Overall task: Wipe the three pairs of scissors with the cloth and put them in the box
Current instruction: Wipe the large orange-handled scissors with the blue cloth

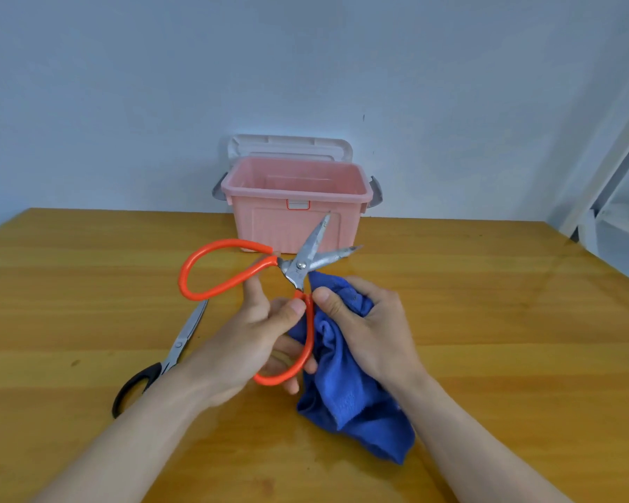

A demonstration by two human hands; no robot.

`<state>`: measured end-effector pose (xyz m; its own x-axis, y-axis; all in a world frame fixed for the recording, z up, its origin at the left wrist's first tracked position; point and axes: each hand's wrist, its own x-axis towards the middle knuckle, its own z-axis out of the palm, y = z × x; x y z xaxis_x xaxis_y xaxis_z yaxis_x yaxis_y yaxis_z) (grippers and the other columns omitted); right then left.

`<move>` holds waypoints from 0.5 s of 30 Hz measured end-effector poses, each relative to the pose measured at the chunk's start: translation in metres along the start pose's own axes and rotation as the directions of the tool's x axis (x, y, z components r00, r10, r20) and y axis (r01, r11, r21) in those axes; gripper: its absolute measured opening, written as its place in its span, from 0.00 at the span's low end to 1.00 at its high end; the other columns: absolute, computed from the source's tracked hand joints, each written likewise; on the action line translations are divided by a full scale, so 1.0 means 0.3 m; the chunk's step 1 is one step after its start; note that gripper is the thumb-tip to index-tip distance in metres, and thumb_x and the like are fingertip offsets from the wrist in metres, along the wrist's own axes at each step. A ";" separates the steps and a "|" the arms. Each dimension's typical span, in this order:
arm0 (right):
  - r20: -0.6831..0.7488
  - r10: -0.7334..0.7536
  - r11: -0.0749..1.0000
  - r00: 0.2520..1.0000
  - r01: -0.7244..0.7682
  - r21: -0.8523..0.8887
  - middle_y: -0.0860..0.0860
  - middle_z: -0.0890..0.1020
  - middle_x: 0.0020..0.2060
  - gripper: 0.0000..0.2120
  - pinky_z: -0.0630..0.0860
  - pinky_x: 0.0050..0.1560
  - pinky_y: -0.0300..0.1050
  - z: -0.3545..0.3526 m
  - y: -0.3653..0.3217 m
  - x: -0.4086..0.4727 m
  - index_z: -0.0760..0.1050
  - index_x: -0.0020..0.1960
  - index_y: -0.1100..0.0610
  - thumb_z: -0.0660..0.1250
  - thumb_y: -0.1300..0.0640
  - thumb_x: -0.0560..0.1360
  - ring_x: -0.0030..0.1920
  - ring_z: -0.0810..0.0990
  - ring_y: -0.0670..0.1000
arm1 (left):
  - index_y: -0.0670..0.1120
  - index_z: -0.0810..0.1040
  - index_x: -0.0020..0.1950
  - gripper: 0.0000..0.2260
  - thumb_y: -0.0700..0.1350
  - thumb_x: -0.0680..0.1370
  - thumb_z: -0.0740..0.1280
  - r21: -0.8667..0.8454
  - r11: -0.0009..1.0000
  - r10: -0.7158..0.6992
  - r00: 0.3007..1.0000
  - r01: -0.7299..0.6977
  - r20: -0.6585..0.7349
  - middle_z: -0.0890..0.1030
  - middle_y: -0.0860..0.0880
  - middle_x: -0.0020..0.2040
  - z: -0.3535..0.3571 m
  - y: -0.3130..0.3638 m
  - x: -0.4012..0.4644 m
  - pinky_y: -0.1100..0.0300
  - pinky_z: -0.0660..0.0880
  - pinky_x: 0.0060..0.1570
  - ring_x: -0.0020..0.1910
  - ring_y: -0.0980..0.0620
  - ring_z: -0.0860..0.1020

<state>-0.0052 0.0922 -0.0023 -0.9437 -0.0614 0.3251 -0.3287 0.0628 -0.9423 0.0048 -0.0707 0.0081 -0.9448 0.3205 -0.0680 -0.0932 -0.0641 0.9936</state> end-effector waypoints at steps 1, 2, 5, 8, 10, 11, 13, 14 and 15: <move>-0.033 -0.005 1.000 0.999 0.005 -0.012 0.48 0.80 0.30 0.08 0.74 0.36 0.37 -0.002 -0.004 0.002 0.80 0.40 0.59 0.72 0.56 0.75 0.33 0.78 0.44 | 0.71 0.48 0.68 0.30 0.44 0.81 0.61 -0.022 1.000 0.009 1.000 -0.009 -0.022 0.76 0.44 0.59 -0.016 0.000 0.006 0.49 0.79 0.31 0.38 0.39 0.83; -0.070 -0.010 1.000 0.998 0.008 -0.020 0.47 0.79 0.29 0.09 0.73 0.35 0.36 -0.008 -0.007 0.004 0.79 0.38 0.58 0.72 0.56 0.75 0.32 0.77 0.44 | 0.69 0.50 0.70 0.30 0.42 0.81 0.61 -0.043 0.999 0.020 0.999 -0.022 -0.040 0.76 0.41 0.59 -0.024 0.004 0.011 0.46 0.80 0.37 0.42 0.37 0.83; -0.125 -0.003 1.000 0.992 0.004 0.011 0.45 0.79 0.28 0.07 0.73 0.34 0.35 -0.021 -0.006 0.008 0.80 0.39 0.56 0.72 0.57 0.76 0.32 0.78 0.43 | 0.66 0.55 0.70 0.27 0.37 0.82 0.59 -0.023 0.999 0.034 0.997 -0.035 -0.066 0.78 0.37 0.55 -0.045 0.001 0.018 0.43 0.80 0.41 0.44 0.36 0.84; -0.109 -0.026 1.000 0.994 0.024 -0.017 0.44 0.79 0.28 0.07 0.73 0.34 0.35 -0.015 -0.006 0.001 0.80 0.39 0.54 0.71 0.59 0.76 0.32 0.78 0.43 | 0.65 0.56 0.70 0.26 0.37 0.83 0.58 0.019 0.999 0.046 0.991 -0.044 -0.122 0.81 0.39 0.46 -0.043 -0.001 0.019 0.47 0.78 0.36 0.36 0.36 0.81; -0.090 -0.046 0.997 0.995 0.040 -0.059 0.48 0.79 0.30 0.06 0.74 0.36 0.38 -0.008 0.000 -0.005 0.80 0.40 0.56 0.71 0.59 0.76 0.34 0.78 0.44 | 0.68 0.54 0.70 0.27 0.39 0.82 0.59 0.062 0.997 0.061 0.987 -0.052 -0.146 0.81 0.39 0.43 -0.033 0.003 0.015 0.49 0.78 0.34 0.34 0.36 0.81; -0.080 -0.054 0.995 0.995 0.047 -0.084 0.50 0.80 0.31 0.06 0.75 0.37 0.40 -0.004 0.004 -0.006 0.79 0.41 0.58 0.71 0.59 0.76 0.35 0.78 0.45 | 0.68 0.54 0.70 0.28 0.39 0.82 0.59 0.083 0.995 0.063 0.986 -0.050 -0.154 0.81 0.38 0.43 -0.028 0.005 0.012 0.50 0.78 0.33 0.33 0.36 0.81; -0.063 -0.068 0.989 0.996 0.059 -0.139 0.49 0.80 0.32 0.07 0.76 0.37 0.43 0.003 0.014 -0.011 0.78 0.41 0.58 0.71 0.58 0.76 0.35 0.78 0.47 | 0.66 0.54 0.70 0.26 0.40 0.82 0.60 0.124 0.992 0.058 0.984 -0.038 -0.167 0.81 0.37 0.43 -0.022 0.011 0.006 0.50 0.79 0.32 0.32 0.36 0.81; -0.056 -0.079 0.984 0.995 0.069 -0.166 0.48 0.80 0.32 0.07 0.76 0.38 0.45 0.005 0.017 -0.012 0.78 0.42 0.57 0.71 0.57 0.77 0.35 0.79 0.47 | 0.64 0.54 0.69 0.25 0.41 0.82 0.61 0.158 0.987 0.060 0.983 -0.032 -0.176 0.82 0.38 0.43 -0.020 0.013 0.004 0.49 0.80 0.33 0.32 0.36 0.82; -0.052 -0.093 0.979 0.994 0.081 -0.189 0.48 0.80 0.33 0.06 0.77 0.38 0.46 0.005 0.019 -0.014 0.79 0.42 0.57 0.71 0.56 0.77 0.36 0.79 0.48 | 0.63 0.55 0.68 0.22 0.43 0.82 0.61 0.203 0.979 0.068 0.980 -0.029 -0.185 0.83 0.40 0.42 -0.020 0.014 0.003 0.47 0.81 0.35 0.33 0.37 0.83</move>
<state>-0.0031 0.0913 -0.0091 -0.9098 -0.0150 0.4148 -0.4055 0.2448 -0.8807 0.0016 -0.0763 0.0118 -0.9907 0.1352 -0.0159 0.0003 0.1195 0.9928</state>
